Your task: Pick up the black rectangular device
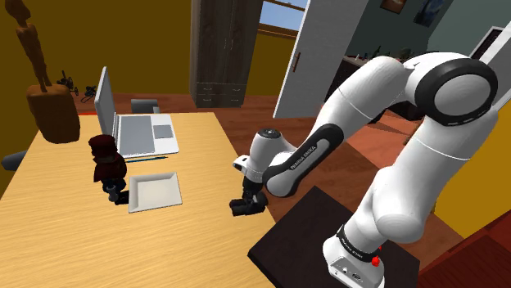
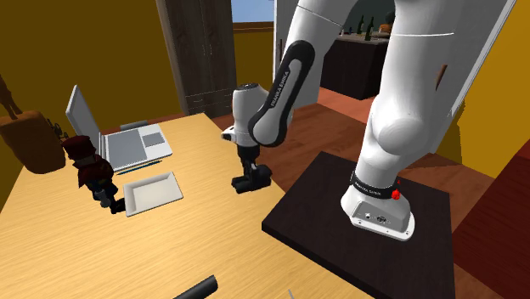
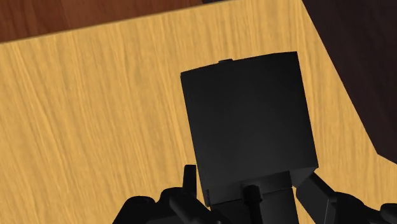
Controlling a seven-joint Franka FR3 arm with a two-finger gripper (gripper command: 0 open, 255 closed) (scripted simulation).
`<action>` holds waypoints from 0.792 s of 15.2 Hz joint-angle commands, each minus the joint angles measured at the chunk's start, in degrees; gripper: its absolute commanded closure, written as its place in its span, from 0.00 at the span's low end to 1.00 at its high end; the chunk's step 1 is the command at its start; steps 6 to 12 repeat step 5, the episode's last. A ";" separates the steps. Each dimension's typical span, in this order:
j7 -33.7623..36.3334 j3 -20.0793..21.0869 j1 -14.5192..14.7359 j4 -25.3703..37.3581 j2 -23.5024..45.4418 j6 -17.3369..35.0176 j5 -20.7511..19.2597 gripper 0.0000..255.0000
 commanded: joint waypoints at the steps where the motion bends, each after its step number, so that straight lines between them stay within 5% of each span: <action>1: -0.22 0.14 0.01 -0.01 -2.08 -2.07 0.45 1.00; 12: -0.46 0.17 0.04 -0.03 -4.20 -4.16 0.85 1.00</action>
